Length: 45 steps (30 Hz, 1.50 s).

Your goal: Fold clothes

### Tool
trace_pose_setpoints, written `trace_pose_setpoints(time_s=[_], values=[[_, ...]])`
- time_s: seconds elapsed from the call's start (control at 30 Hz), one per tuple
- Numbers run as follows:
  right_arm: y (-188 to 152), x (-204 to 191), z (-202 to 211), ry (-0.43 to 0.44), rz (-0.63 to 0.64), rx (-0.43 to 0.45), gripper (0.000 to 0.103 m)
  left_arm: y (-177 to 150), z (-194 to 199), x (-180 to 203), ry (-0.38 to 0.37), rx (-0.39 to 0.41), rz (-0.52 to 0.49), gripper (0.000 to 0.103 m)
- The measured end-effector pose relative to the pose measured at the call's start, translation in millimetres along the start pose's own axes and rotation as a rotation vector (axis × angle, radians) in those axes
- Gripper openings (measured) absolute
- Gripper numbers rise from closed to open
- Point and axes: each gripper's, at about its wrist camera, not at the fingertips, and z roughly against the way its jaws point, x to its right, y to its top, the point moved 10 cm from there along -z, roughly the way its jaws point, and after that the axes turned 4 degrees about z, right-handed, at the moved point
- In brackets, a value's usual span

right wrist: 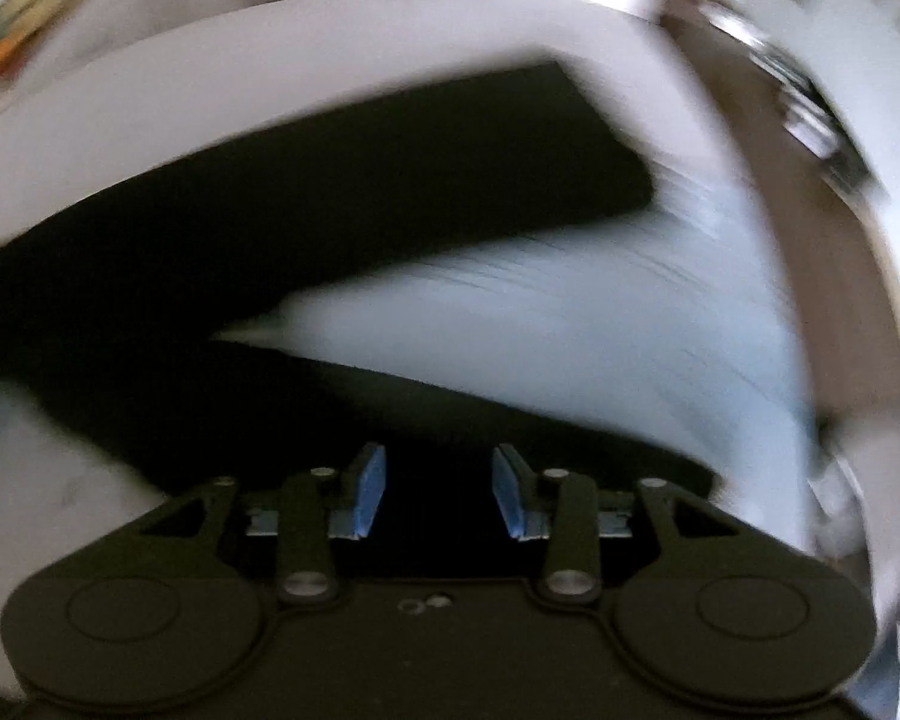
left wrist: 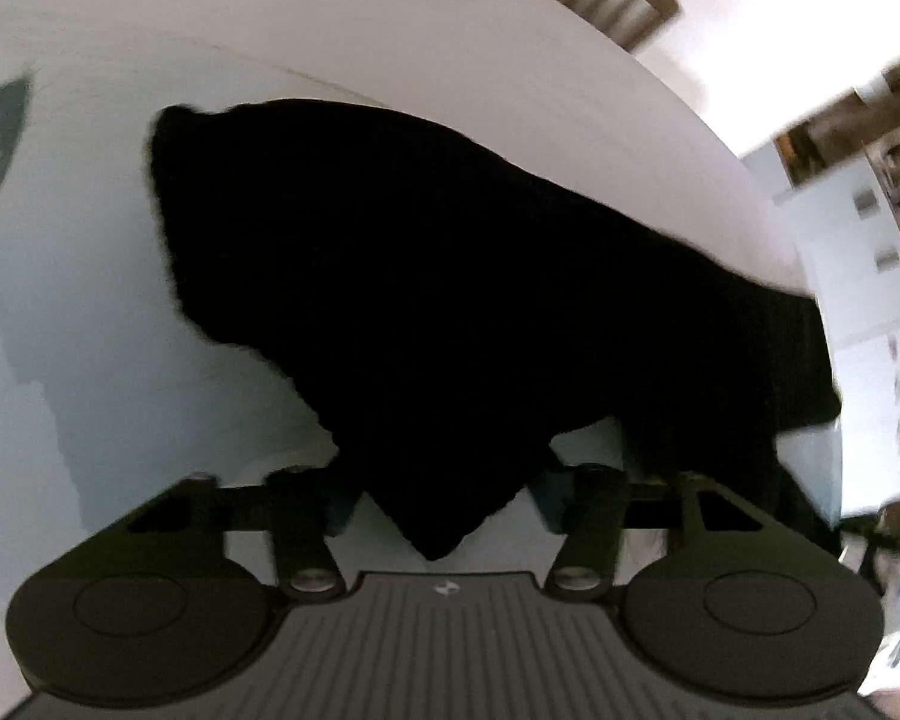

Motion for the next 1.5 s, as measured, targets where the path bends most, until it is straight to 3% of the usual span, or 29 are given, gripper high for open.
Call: trace_pose_setpoints(time_s=[0.13, 0.27, 0.4, 0.63, 0.73, 0.8, 1.0, 1.27, 1.37, 1.5], values=[[-36, 66, 8, -0.061, -0.172, -0.007, 0.103, 4, 15, -11, 0.034, 0.027, 0.062, 0.034], [-64, 84, -2, -0.015, -0.281, -0.043, 0.103, 2, 32, -24, 0.072, 0.050, 0.096, 0.032], [-79, 77, -13, -0.001, -0.288, -0.055, 0.103, -2, 49, -35, 0.126, 0.069, 0.102, 0.031], [-78, 66, -1, -0.016, -0.187, 0.014, 0.103, -17, 82, -79, 0.267, 0.098, 0.120, 0.028], [-65, 50, 15, 0.012, -0.080, 0.078, 0.103, -24, 105, -109, 0.342, 0.114, 0.122, 0.028], [-60, 36, 15, 0.015, -0.011, 0.074, 0.103, -34, 117, -130, 0.392, 0.115, 0.148, 0.028], [-64, 17, 12, 0.022, 0.060, 0.025, 0.103, -56, 126, -164, 0.444, -0.003, 0.095, 0.028], [-58, 12, 10, 0.093, -0.156, -0.008, 0.103, -57, 113, -172, 0.481, -0.036, 0.057, 0.037], [-44, 4, 3, 0.075, -0.201, 0.034, 0.103, -56, 109, -174, 0.485, -0.040, 0.060, 0.042], [-30, -11, -15, 0.017, -0.218, 0.022, 0.103, -54, 106, -178, 0.475, -0.044, 0.074, 0.047]])
